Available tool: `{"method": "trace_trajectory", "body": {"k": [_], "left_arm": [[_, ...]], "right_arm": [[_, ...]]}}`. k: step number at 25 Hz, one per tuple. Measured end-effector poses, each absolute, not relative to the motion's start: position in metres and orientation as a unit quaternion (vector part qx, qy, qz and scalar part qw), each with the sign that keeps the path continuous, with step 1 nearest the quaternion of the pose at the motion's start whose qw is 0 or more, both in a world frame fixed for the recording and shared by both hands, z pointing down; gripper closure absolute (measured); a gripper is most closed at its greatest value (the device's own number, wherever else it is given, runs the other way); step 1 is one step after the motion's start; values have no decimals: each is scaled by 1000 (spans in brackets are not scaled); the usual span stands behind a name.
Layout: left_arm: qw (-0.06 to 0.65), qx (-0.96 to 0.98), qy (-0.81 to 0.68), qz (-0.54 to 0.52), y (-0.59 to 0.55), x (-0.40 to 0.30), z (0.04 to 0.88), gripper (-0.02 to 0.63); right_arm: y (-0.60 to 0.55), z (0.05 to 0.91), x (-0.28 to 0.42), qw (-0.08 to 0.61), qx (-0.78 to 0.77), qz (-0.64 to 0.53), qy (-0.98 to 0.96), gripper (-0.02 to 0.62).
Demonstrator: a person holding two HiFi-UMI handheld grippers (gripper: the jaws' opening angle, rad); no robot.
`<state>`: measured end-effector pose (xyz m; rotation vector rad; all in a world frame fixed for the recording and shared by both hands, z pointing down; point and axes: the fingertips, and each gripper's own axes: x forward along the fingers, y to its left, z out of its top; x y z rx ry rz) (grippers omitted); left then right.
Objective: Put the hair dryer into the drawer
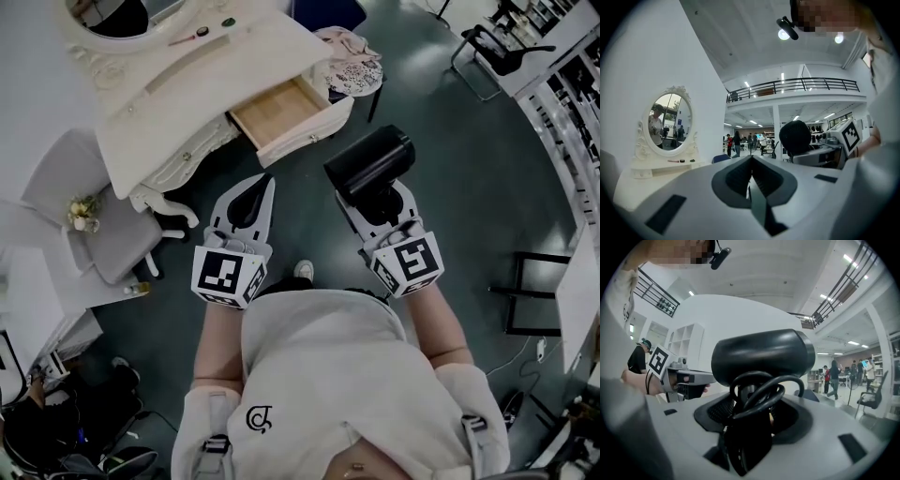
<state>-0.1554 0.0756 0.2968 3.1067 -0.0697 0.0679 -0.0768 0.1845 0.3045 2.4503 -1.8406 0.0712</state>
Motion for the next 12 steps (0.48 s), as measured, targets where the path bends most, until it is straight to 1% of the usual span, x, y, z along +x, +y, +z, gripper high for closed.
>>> {"method": "trace_trajectory", "body": {"k": [5,12], "left_arm": [[24,999,-25,23,26,-119,298,592],[36,996,-73,31,-26,-73,314,592]], "right_arm": [[134,311,-38,27,797,42,-603,350],[67,326,22,42,759,49,-648,349]]}}
